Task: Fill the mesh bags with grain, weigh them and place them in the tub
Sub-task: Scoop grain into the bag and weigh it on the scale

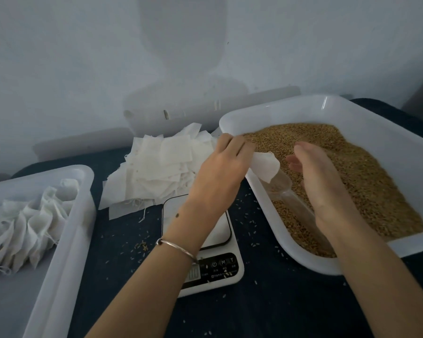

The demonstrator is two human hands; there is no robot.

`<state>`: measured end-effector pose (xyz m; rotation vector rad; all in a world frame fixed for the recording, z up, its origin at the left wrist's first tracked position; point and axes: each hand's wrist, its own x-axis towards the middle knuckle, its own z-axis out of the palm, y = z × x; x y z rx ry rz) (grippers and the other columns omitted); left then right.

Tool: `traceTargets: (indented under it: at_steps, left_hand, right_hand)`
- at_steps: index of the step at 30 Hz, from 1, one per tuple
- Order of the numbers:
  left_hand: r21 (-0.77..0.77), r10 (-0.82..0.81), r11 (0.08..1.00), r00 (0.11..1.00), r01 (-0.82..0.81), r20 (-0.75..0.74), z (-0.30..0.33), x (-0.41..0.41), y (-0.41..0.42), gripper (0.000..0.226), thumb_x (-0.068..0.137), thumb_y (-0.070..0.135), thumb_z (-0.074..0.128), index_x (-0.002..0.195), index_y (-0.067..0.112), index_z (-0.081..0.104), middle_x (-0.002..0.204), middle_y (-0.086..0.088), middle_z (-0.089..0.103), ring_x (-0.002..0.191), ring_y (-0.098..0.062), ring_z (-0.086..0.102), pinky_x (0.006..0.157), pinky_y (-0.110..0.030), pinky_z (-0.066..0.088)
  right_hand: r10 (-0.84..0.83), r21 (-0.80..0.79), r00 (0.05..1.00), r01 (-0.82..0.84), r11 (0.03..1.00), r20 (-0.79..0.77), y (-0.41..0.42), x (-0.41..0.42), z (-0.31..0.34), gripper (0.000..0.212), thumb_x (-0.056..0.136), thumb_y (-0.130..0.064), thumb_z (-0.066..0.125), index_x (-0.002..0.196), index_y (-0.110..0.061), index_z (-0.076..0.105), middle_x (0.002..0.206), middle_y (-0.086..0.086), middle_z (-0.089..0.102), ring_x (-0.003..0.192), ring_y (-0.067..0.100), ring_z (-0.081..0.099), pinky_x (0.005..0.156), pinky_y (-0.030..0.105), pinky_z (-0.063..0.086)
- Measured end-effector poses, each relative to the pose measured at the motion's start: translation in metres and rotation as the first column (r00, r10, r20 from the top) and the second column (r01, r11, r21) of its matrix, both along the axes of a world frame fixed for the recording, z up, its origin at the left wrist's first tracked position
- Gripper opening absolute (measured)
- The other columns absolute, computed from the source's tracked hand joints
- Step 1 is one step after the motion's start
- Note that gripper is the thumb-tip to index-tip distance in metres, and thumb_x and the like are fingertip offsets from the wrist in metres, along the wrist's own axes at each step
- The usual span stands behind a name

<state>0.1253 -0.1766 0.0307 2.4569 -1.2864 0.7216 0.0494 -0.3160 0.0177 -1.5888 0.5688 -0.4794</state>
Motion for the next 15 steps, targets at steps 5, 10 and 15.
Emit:
traceTargets:
  at_steps: [5, 10, 15]
  left_hand:
    - [0.002, 0.0, 1.0, 1.0, 0.0, 0.027, 0.004, -0.001, 0.002, 0.046, 0.062, -0.03, 0.056, 0.1, -0.005, 0.064, 0.1, -0.018, 0.062, 0.097, -0.036, 0.056, 0.079, -0.041, 0.051]
    - [-0.009, -0.026, 1.0, 0.999, 0.026, 0.024, 0.001, -0.002, 0.0, 0.044, 0.062, -0.029, 0.061, 0.099, -0.006, 0.065, 0.098, -0.018, 0.063, 0.094, -0.037, 0.058, 0.075, -0.043, 0.053]
    - [-0.114, -0.002, 0.994, 0.998, -0.005, -0.062, -0.011, 0.001, 0.0, 0.043, 0.068, -0.026, 0.059, 0.105, -0.005, 0.064, 0.102, -0.018, 0.064, 0.098, -0.037, 0.056, 0.082, -0.033, 0.044]
  right_hand:
    - [0.0, 0.009, 1.0, 0.0, 1.0, -0.02, 0.0, -0.001, 0.0, 0.04, 0.1, -0.037, 0.037, 0.139, -0.029, 0.041, 0.128, -0.004, 0.054, 0.085, -0.01, 0.05, 0.053, 0.01, 0.037]
    - [0.0, 0.002, 0.999, 0.0, 1.0, -0.035, 0.0, -0.001, 0.001, 0.04, 0.101, -0.034, 0.038, 0.139, -0.025, 0.042, 0.122, -0.003, 0.055, 0.068, -0.018, 0.055, 0.043, 0.006, 0.041]
    - [0.017, 0.015, 0.999, -0.017, 1.0, -0.027, 0.002, -0.002, 0.003, 0.039, 0.101, -0.036, 0.037, 0.139, -0.028, 0.041, 0.115, -0.006, 0.057, 0.079, -0.013, 0.056, 0.048, 0.009, 0.04]
